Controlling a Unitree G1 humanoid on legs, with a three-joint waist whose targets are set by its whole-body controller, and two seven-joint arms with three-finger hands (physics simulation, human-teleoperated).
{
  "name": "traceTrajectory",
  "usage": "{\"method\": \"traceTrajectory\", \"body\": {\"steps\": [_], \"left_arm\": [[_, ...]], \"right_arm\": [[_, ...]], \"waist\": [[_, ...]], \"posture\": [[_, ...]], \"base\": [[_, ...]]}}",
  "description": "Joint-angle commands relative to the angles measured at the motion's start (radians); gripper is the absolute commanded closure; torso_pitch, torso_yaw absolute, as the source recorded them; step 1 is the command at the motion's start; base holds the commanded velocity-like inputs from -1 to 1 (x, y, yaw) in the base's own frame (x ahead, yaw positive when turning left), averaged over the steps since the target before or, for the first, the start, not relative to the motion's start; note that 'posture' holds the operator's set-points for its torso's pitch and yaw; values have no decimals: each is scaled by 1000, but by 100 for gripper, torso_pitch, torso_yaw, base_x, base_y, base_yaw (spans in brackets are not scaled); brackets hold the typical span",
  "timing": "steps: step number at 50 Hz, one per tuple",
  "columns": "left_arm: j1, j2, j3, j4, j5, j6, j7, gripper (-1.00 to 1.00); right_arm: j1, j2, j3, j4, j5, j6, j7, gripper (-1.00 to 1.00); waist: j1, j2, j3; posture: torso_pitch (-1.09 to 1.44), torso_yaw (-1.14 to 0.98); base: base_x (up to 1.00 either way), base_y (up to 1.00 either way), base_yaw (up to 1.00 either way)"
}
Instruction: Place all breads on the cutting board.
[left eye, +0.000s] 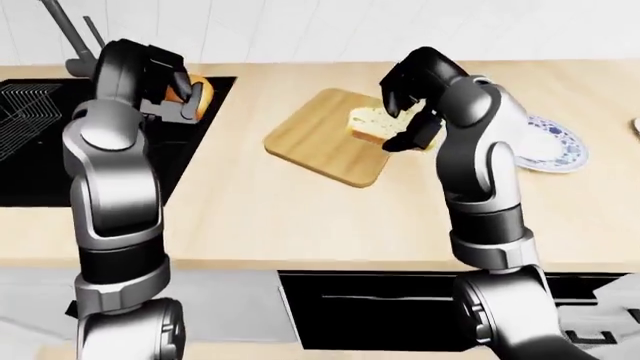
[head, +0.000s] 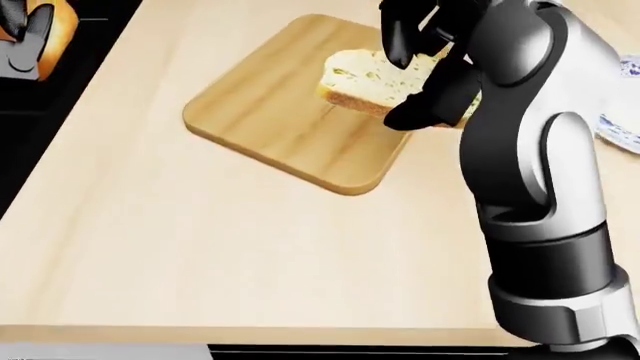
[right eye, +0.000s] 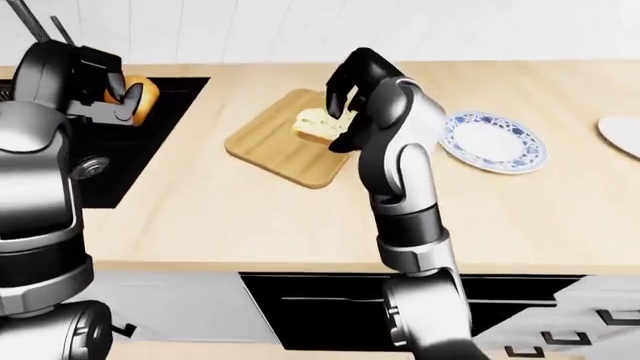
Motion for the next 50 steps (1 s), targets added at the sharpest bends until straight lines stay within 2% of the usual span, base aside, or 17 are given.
{"method": "traceTrajectory", "body": {"steps": [1, 4, 6, 7, 8, 9, 12, 15, 23, 25, 26, 27, 31, 33, 36, 37, 50], "left_arm": [[-48, 9, -6, -50, 6, -25, 1, 100], [-54, 9, -9, -47, 9, -26, -3, 100], [-56, 8, -10, -48, 12, -24, -7, 100], [-56, 8, -10, -49, 13, -24, -8, 100], [-56, 8, -10, -50, 15, -24, -10, 100], [-54, 8, -11, -49, 17, -25, -11, 100], [-53, 7, -11, -46, 20, -25, -15, 100], [-55, 5, -11, -47, 23, -25, -19, 100], [-54, -1, -10, -45, 26, -31, -15, 100], [-54, -1, -9, -43, 24, -34, -14, 100], [-55, -1, -8, -41, 24, -35, -13, 100], [-55, 0, -9, -44, 24, -33, -14, 100], [-54, 3, -8, -52, 25, -29, -19, 100], [-56, 3, -10, -58, 27, -23, -22, 100], [-59, 2, -11, -56, 29, -24, -22, 100], [-57, 1, -12, -59, 29, -24, -23, 100], [-21, -46, -42, -99, 52, -44, -42, 100]], "right_arm": [[-49, -25, -29, -39, -13, -5, -17, 100], [-54, -30, -29, -40, -18, -4, -16, 100], [-56, -30, -30, -41, -18, -3, -16, 100], [-56, -31, -31, -39, -18, -5, -20, 100], [-55, -31, -32, -39, -17, -5, -22, 100], [-54, -32, -31, -41, -18, -4, -19, 100], [-57, -32, -30, -45, -21, 4, -10, 100], [-68, -33, -37, -31, -16, -9, -42, 100], [-70, -33, -35, -29, -3, -6, -53, 100], [-69, -31, -35, -29, -1, 0, -53, 100], [-68, -31, -34, -26, 0, 2, -53, 100], [-64, -32, -32, -29, -1, 3, -50, 100], [-67, -29, -30, -36, -4, 11, -47, 100], [-80, -31, -34, -29, 6, -5, -68, 100], [-80, -30, -31, -31, 7, -2, -65, 100], [-79, -29, -32, -31, 10, -4, -67, 100], [-109, -39, -33, -31, 18, -10, -70, 100]], "waist": [[-14, 7, -46], [-5, -37, -34], [3, -90, -41], [1, -53, -45], [-1, -55, -80], [-13, -49, -85], [-22, -21, -89], [-13, 57, -78], [-24, -20, -77], [-22, -19, -75], [-20, -13, -97], [-38, 5, -90], [-33, 5, -90], [-1, -13, -67], [-4, -68, -79], [-4, -36, -67], [-24, -19, -68]], "posture": [[0, 0], [0, 0], [0, 0], [0, 0], [0, 0], [0, 0], [0, 0], [0, 0], [0, 0], [0, 0], [0, 0], [0, 0], [0, 0], [0, 0], [0, 0], [0, 0], [0, 0]], "base": [[0, 0, 0], [0, 0, 0], [0, 0, 0], [0, 0, 0], [0, -5, 0], [0, 0, -24], [0, 0, -66], [0, 0, -66], [0, 0, 0], [0, 0, 0], [0, -22, 0], [0, 0, -62], [0, 0, -98], [0, 0, -36], [0, 0, 0], [0, 0, 0], [0, 0, 0]]}}
